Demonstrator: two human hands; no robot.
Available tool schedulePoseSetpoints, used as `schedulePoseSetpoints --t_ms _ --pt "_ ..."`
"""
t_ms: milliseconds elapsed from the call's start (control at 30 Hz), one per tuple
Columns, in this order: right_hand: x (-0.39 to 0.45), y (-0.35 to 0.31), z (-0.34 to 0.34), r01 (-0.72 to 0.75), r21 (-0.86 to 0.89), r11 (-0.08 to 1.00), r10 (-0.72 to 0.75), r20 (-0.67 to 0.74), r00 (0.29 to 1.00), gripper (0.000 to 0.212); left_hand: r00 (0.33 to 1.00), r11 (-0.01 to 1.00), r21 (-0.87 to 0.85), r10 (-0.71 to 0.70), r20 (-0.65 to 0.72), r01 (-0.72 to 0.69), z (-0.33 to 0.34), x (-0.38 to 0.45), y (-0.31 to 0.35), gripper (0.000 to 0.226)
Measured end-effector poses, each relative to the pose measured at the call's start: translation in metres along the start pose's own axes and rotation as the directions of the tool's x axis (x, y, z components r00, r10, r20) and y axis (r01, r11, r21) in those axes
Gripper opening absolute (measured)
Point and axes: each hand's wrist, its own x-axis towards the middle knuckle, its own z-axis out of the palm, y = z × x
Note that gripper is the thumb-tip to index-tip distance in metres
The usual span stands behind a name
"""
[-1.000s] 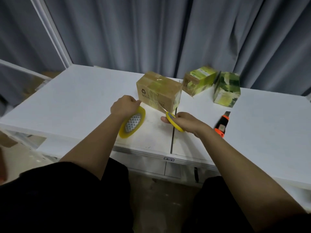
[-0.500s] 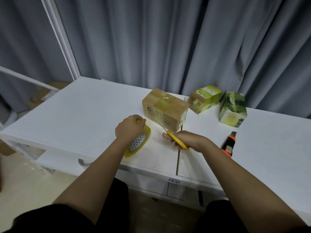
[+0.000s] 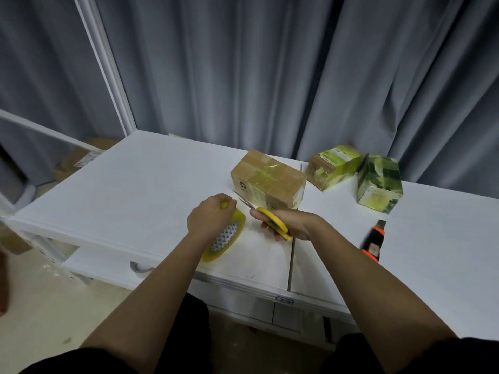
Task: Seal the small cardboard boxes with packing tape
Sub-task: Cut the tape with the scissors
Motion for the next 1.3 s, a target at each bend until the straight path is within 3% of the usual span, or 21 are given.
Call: schedulePoseSetpoints --t_ms 67,200,333,400,467,633,733,833,900,967,1033,1100,1300 --pt "0.001 0.0 0.0 0.029 -0.087 0.996 -0.036 -0.075 0.997 0.062 1.0 1.0 -0.006 0.0 -0.002 0.0 0.0 -0.001 -0.001 0.037" --pt "0.001 0.012 -0.003 0.072 -0.134 0.988 -0.099 -0.207 0.973 0.051 1.0 0.999 -0.035 -0.011 0.003 0.011 -0.001 0.0 -0.002 0.037" --pt "0.005 0.021 -0.005 0.031 -0.348 0.937 -0.141 -0.295 0.945 0.057 1.0 0.999 -0.045 -0.013 0.006 0.013 -0.004 -0.001 -0.003 0.038" --pt "0.008 0.027 -0.006 -0.052 -0.537 0.842 -0.167 -0.35 0.922 0.058 1.0 0.998 -0.066 -0.017 0.006 0.018 -0.005 -0.003 -0.006 0.038" --pt "0.01 0.033 -0.005 -0.146 -0.717 0.681 -0.182 -0.36 0.915 0.057 1.0 0.997 -0.081 -0.019 0.01 0.019 -0.007 -0.003 -0.008 0.037" --pt "0.012 0.039 -0.005 -0.215 -0.863 0.458 -0.162 -0.319 0.934 0.04 1.0 0.997 -0.067 -0.022 0.019 0.023 -0.007 -0.001 -0.003 0.035" --pt "0.011 0.036 -0.004 -0.184 -0.892 0.412 -0.168 -0.274 0.947 0.017 1.0 0.998 -0.065 -0.024 0.018 0.025 -0.006 -0.001 -0.003 0.035" --pt "0.003 0.03 -0.007 -0.191 -0.885 0.424 -0.204 -0.299 0.932 0.024 0.999 0.998 -0.056 -0.028 0.017 0.029 -0.006 -0.001 -0.004 0.036" --pt "-0.003 0.025 -0.011 -0.165 -0.852 0.497 -0.342 -0.368 0.865 0.026 0.999 0.999 -0.042 -0.027 0.023 0.028 -0.005 0.0 -0.004 0.037" --pt "-0.004 0.021 -0.016 0.013 -0.788 0.616 -0.578 -0.44 0.687 0.019 0.999 0.999 -0.027 -0.027 0.029 0.028 -0.004 0.001 -0.003 0.037" --pt "-0.003 0.011 -0.022 0.211 -0.768 0.605 -0.75 -0.46 0.475 0.014 0.999 0.999 -0.027 -0.031 0.034 0.032 -0.004 0.001 -0.002 0.037" --pt "0.008 -0.002 -0.031 0.257 -0.78 0.571 -0.794 -0.446 0.413 0.021 0.999 0.999 -0.026 -0.03 0.039 0.031 -0.003 0.002 -0.001 0.037" --pt "0.058 -0.024 -0.047 0.215 -0.799 0.561 -0.714 -0.337 0.613 0.039 0.998 1.0 0.016 -0.024 0.057 0.023 0.001 0.008 -0.001 0.037"
